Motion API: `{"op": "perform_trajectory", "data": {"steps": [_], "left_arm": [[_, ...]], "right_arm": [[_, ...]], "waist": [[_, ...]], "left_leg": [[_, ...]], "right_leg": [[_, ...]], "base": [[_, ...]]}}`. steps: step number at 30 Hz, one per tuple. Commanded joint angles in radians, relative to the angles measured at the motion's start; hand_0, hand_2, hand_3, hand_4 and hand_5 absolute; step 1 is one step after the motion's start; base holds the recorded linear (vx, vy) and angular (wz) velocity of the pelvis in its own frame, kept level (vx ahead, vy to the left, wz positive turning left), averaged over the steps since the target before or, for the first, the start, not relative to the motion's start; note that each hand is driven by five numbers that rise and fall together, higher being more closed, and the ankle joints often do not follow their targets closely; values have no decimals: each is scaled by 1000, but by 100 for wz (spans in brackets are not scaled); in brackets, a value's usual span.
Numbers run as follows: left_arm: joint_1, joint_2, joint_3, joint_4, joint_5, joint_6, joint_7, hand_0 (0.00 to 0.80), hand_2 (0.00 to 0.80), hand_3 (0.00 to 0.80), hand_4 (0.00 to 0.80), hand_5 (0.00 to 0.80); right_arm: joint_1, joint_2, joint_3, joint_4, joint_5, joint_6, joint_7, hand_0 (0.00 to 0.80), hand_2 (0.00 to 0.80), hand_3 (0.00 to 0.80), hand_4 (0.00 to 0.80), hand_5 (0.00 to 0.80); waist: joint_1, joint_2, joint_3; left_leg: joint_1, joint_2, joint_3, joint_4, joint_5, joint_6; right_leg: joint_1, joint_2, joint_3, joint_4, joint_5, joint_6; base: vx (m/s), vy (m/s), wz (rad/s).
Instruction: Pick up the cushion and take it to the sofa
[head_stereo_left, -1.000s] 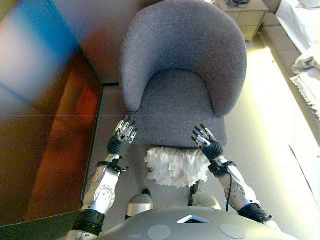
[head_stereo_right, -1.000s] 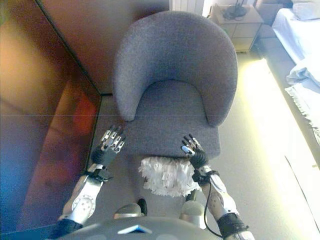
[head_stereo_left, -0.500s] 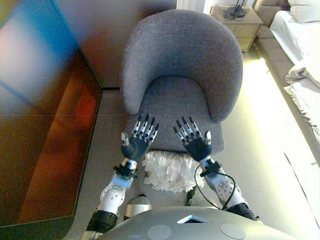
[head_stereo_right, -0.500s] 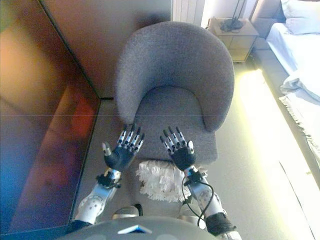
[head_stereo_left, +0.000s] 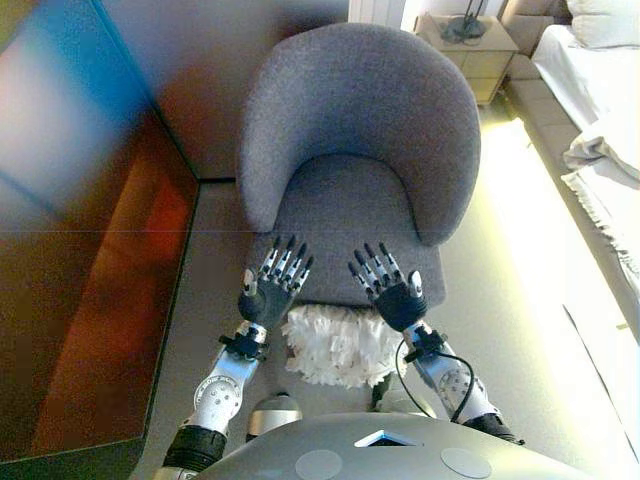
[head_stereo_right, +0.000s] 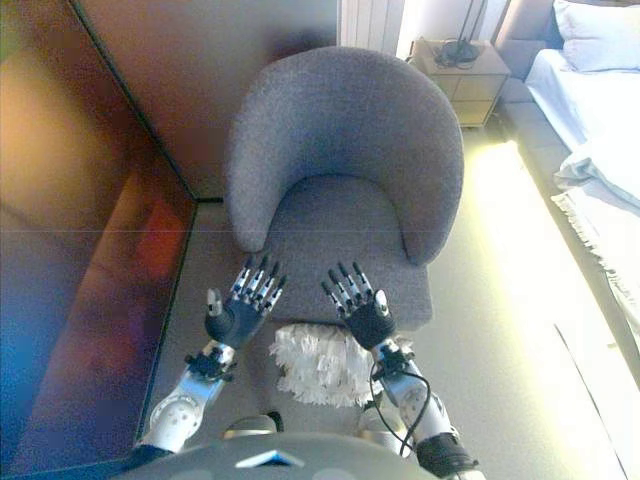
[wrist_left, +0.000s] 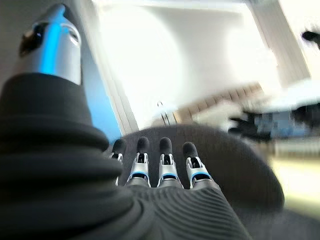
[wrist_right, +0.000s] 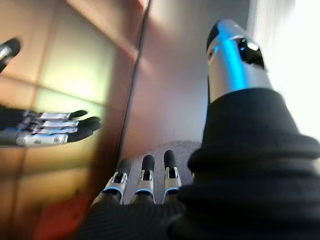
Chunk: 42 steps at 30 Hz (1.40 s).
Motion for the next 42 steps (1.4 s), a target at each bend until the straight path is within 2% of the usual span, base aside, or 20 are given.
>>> {"op": "perform_trajectory", "data": {"steps": [1,3,4,7,9,12,15,18,21,23,24,25,27,28,31,33,34,36,39,42], "left_arm": [[-27,110,15,-95,379,-168,281,0,0,0,0,0],[-21,125,60,-115,328,-125,320,0,0,0,0,0],[-16,121,76,-122,308,-114,334,0,0,0,0,0],[-18,106,67,-110,286,-139,355,0,0,0,0,0],[-35,92,55,-88,276,-160,366,0,0,0,0,0],[-50,79,41,-75,264,-165,344,0,0,0,0,0],[-31,71,38,-76,271,-164,308,0,0,0,0,0],[-34,76,36,-76,279,-162,314,0,0,0,0,0],[-53,94,39,-71,300,-166,316,0,0,0,0,0],[-65,117,51,-69,301,-161,299,0,0,0,0,0],[-65,121,54,-69,304,-160,297,0,0,0,0,0],[-67,131,67,-67,310,-150,298,0,0,0,0,0],[-69,140,86,-65,296,-134,297,0,0,0,0,0],[-72,145,97,-67,283,-127,291,0,0,0,0,0],[-88,159,100,-71,280,-127,305,0,0,0,0,0],[-105,167,98,-63,285,-133,326,0,0,0,0,0],[-110,169,103,-59,283,-129,330,0,0,0,0,0],[-103,163,114,-61,291,-121,335,0,0,0,0,0],[-78,161,126,-75,277,-105,350,0,0,0,0,0],[-60,155,128,-77,272,-94,347,0,0,0,0,0]], "right_arm": [[-41,-77,0,-77,-434,-197,-286,0,0,0,0,0],[-29,-133,-17,-101,-530,-202,-324,0,0,0,0,0],[-25,-150,-28,-111,-519,-190,-314,0,0,0,0,0],[-50,-159,-33,-102,-468,-177,-306,0,0,0,0,0],[-79,-157,-23,-81,-458,-181,-313,0,0,0,0,0],[-91,-151,-18,-59,-409,-185,-308,0,0,0,0,0],[-80,-134,-21,-55,-382,-194,-297,0,0,0,0,0],[-71,-123,-19,-68,-376,-196,-298,0,0,0,0,0],[-86,-94,-9,-63,-365,-200,-309,0,0,0,0,0],[-98,-66,-8,-54,-388,-209,-309,0,0,0,0,0],[-96,-62,-7,-55,-390,-210,-309,0,0,0,0,0],[-91,-54,-3,-66,-404,-205,-320,0,0,0,0,0],[-83,-53,2,-73,-414,-201,-327,0,0,0,0,0],[-77,-52,4,-74,-413,-201,-324,0,0,0,0,0],[-88,-42,-3,-53,-407,-201,-306,0,0,0,0,0],[-107,-36,-11,-38,-408,-188,-302,0,0,0,0,0],[-112,-36,-16,-35,-408,-175,-300,0,0,0,0,0],[-117,-39,-25,-37,-411,-149,-302,0,0,0,0,0],[-112,-63,-37,-58,-436,-114,-313,0,0,0,0,0],[-105,-91,-39,-65,-453,-121,-330,0,0,0,0,0]], "waist": [[9,-20,20],[6,-22,22],[5,-24,26],[10,-33,46],[15,-41,69],[18,-44,98],[17,-38,105],[5,-33,93],[6,-23,95],[18,-19,112],[22,-19,115],[29,-19,125],[28,-19,134],[25,-22,139],[20,-43,146],[21,-53,148],[25,-56,146],[36,-61,139],[51,-61,124],[52,-53,119]], "left_leg": [[-102,5,-9,141,-33,9],[-115,8,-14,142,-27,6],[-122,12,-17,147,-25,3],[-171,25,-42,225,-3,-6],[-222,28,-55,325,18,-7],[-272,12,-15,405,28,-3],[-256,-12,36,349,0,17],[-193,-40,51,245,-53,49],[-161,-46,54,195,-58,72],[-163,-54,56,209,-79,103],[-165,-57,57,215,-84,108],[-166,-64,55,234,-99,117],[-160,-59,49,245,-106,109],[-158,-54,38,257,-116,101],[-167,-41,6,287,-147,79],[-172,-16,-13,300,-161,60],[-176,3,-19,308,-161,49],[-186,37,-17,327,-154,31],[-203,86,-9,331,-122,3],[-199,104,-13,292,-88,-12]], "right_leg": [[47,-24,5,64,-116,23],[35,-15,11,60,-118,16],[30,-10,13,60,-120,11],[11,8,20,67,-125,-14],[-5,17,20,79,-124,-31],[2,20,-2,90,-120,-39],[10,11,-11,107,-126,-25],[-7,-15,-3,135,-127,-2],[-40,-62,-20,234,-149,30],[-82,-124,-34,409,-149,42],[-98,-151,-37,454,-126,42],[-138,-212,-29,518,-58,42],[-152,-247,-12,494,-17,45],[-153,-264,6,436,10,55],[-163,-305,51,295,98,104],[-167,-317,58,213,116,129],[-161,-319,49,209,98,136],[-131,-309,3,207,60,142],[-108,-294,-49,217,16,139],[-112,-282,-56,229,-11,133]], "base": [[-45,-47,-1],[-67,-53,-2],[-74,-75,-2],[-88,-99,3],[-122,-100,4],[-59,-31,8],[35,84,21],[30,171,4],[9,159,1],[3,122,-9],[22,92,-12],[31,43,-11],[62,-59,-1],[92,-175,14],[96,-266,-3],[102,-353,-2],[116,-338,11],[105,-265,10],[90,-211,-3],[81,-78,1]]}}
